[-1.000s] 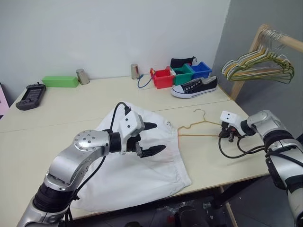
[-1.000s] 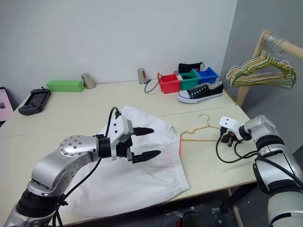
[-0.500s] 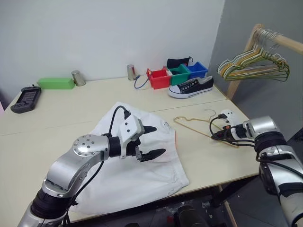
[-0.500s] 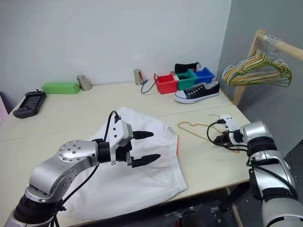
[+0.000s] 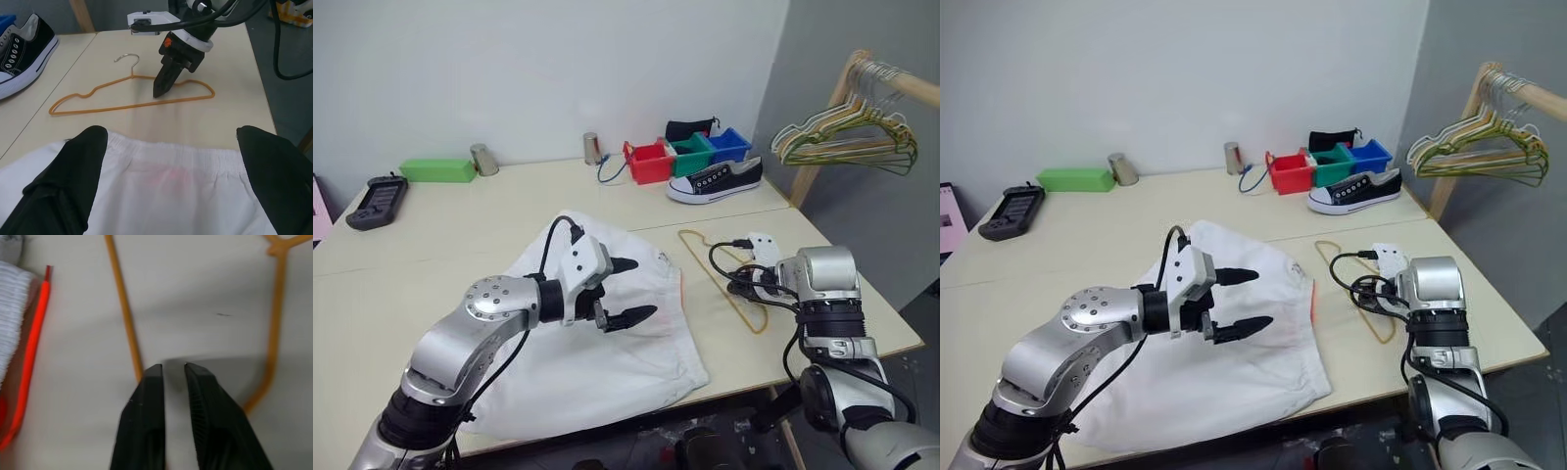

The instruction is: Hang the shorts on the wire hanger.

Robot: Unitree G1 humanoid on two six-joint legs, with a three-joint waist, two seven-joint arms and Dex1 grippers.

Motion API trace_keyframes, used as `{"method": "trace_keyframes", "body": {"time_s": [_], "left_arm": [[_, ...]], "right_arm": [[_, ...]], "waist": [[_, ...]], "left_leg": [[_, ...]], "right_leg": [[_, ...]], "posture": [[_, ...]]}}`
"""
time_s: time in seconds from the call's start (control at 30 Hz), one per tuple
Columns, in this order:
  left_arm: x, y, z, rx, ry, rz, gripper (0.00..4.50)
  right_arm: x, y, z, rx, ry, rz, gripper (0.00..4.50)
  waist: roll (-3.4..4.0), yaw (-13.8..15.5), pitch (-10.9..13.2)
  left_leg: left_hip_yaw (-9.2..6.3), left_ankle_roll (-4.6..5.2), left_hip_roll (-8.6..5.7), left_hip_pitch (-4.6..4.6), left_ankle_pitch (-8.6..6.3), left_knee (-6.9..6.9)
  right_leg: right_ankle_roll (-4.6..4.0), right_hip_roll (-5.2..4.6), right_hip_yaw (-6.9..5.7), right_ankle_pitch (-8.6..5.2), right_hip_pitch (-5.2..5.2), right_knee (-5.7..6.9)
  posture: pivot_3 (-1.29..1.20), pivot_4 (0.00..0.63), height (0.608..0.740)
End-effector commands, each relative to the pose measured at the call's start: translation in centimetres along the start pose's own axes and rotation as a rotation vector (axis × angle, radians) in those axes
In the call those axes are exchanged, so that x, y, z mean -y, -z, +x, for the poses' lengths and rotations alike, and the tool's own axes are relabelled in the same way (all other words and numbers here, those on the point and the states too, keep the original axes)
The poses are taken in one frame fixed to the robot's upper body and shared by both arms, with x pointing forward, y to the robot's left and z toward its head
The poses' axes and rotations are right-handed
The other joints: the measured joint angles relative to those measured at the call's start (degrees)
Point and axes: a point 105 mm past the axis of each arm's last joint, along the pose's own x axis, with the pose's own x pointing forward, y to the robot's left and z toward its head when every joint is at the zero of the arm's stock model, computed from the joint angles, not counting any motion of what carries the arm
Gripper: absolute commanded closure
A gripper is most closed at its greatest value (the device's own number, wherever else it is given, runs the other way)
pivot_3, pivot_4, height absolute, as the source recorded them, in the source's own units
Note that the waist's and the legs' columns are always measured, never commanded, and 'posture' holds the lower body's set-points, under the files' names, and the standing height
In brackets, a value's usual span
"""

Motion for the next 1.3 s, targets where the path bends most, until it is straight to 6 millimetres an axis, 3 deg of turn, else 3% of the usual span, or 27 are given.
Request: {"method": "trace_keyframes", "body": {"time_s": [0.03,0.2,0.3,0.37,0.47,0.83,1.03,1.3], "left_arm": [[0.0,-1.0,-0.2,0.032,-0.003,0.037,0.00],[0.2,-0.9,-0.1,0.040,0.002,0.023,0.00],[0.2,-0.7,0.1,0.042,0.008,0.016,0.00],[0.0,-0.6,0.3,0.043,0.009,0.012,0.00],[-0.2,-0.6,0.4,0.042,0.013,0.012,0.00],[-0.3,-0.8,0.5,0.043,0.027,0.013,0.00],[-0.5,-0.7,0.2,0.034,0.015,0.017,0.00],[-0.6,-0.7,-0.1,0.028,-0.005,0.023,0.00]], "right_arm": [[0.4,-3.0,-2.2,0.170,0.029,-0.148,2.64],[0.7,-4.3,-5.5,0.268,0.083,-0.247,1.39],[0.6,-2.5,-5.8,0.229,0.036,-0.287,0.75],[0.3,0.3,-5.1,0.152,-0.049,-0.341,0.75],[1.1,2.3,-4.6,0.096,-0.069,-0.378,0.75],[2.2,3.3,-2.5,0.087,-0.068,-0.411,0.75],[1.6,3.7,-1.6,0.076,-0.108,-0.420,0.75],[1.7,3.9,-1.1,0.076,-0.122,-0.434,2.25]], "waist": [[0.01,-0.08,0.01],[0.07,-0.40,0.04],[0.05,-0.53,0.05],[0.04,-0.64,0.06],[0.06,-0.72,0.14],[-0.07,-3.36,0.47],[-0.22,-3.37,0.54],[-0.28,-3.35,0.50]], "left_leg": [[0.00,0.00,0.00,0.00,0.00,0.00],[0.04,0.00,0.02,-0.02,0.00,-0.05],[0.04,0.01,0.05,-0.03,-0.01,-0.10],[0.05,0.01,0.05,-0.06,-0.01,-0.10],[0.05,0.01,0.05,-0.13,-0.01,-0.10],[0.30,0.02,0.05,-0.63,-0.02,-0.06],[0.33,0.03,0.05,-0.64,-0.02,-0.03],[0.44,0.04,0.10,-0.65,-0.03,-0.05]], "right_leg": [[0.00,0.00,0.00,0.00,0.00,0.00],[0.00,0.01,0.03,-0.02,-0.09,0.00],[-0.02,0.04,0.02,-0.04,-0.11,-0.04],[-0.02,0.04,0.02,-0.05,-0.11,-0.08],[-0.13,0.04,0.02,-0.11,-0.06,-0.29],[0.12,0.06,0.27,0.04,-0.42,-0.60],[0.23,0.09,0.36,0.10,-0.42,-0.64],[0.24,0.30,0.71,0.11,-0.42,-0.62]], "posture": [[-0.17,0.009,0.740],[-0.21,0.020,0.740],[-0.23,0.029,0.740],[-0.24,0.033,0.740],[-0.24,0.040,0.740],[-0.24,0.049,0.740],[-0.23,0.047,0.740],[-0.21,0.037,0.740]]}}
